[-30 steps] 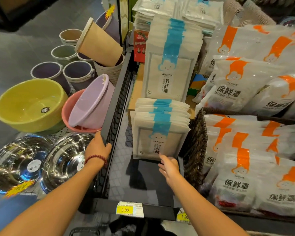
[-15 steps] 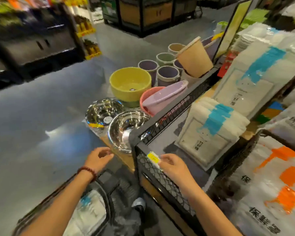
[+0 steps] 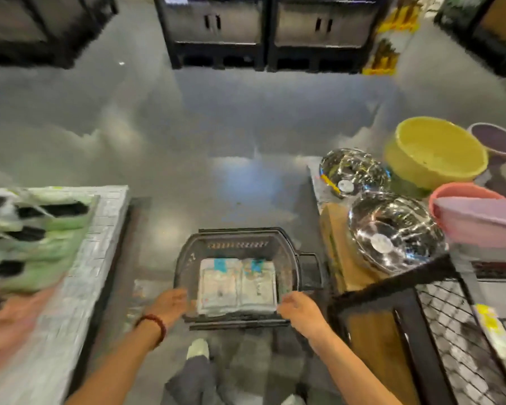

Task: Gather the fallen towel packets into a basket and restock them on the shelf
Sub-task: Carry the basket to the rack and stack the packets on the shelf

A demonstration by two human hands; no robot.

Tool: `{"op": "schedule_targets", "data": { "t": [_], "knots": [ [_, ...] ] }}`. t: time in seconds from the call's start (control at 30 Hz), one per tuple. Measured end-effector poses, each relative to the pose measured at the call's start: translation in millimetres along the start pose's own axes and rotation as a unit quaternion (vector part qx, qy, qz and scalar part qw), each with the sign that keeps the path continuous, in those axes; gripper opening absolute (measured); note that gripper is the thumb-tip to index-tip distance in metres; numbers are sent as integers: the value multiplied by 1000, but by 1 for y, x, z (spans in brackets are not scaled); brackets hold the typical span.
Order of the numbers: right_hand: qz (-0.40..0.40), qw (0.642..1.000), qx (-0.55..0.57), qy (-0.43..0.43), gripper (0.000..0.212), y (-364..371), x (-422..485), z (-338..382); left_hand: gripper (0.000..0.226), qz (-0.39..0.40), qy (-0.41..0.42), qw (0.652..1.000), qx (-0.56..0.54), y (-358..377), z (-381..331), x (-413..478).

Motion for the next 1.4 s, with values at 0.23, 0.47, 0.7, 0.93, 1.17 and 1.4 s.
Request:
{"op": "schedule_targets", "data": {
  "t": [0.23, 0.47, 0.7, 0.93, 1.17, 1.4],
  "knots": [
    [42, 997, -63, 34, 11, 95, 82, 82, 32, -16, -53, 998, -20, -97, 60, 85],
    [74, 990, -54, 107, 9, 169, 195, 102, 46, 10, -109, 994, -12, -104, 105, 203],
    [65, 988, -83, 113, 32, 226, 332, 59, 59, -48, -103, 993, -8, -76, 167, 332],
    [41, 982, -99, 153, 38, 290, 447, 1, 52, -106, 0, 994, 5, -28, 196, 420],
    [52, 981, -58, 176, 66, 325, 517, -45, 28, -252, 70, 961, 87, -6, 223, 432],
    [40, 976, 26, 214, 70, 336, 532, -58, 26, -246, 74, 964, 67, -3, 226, 433]
  ]
}}
Point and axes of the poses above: each hand's wrist, its own x-axis towards the middle knuckle, its own y-axis out of the palm, z = x × y, the point moved 3 cm from there along x, towards the middle knuckle, and after that the axes turned 15 degrees about -x, right-handed, at the moved point
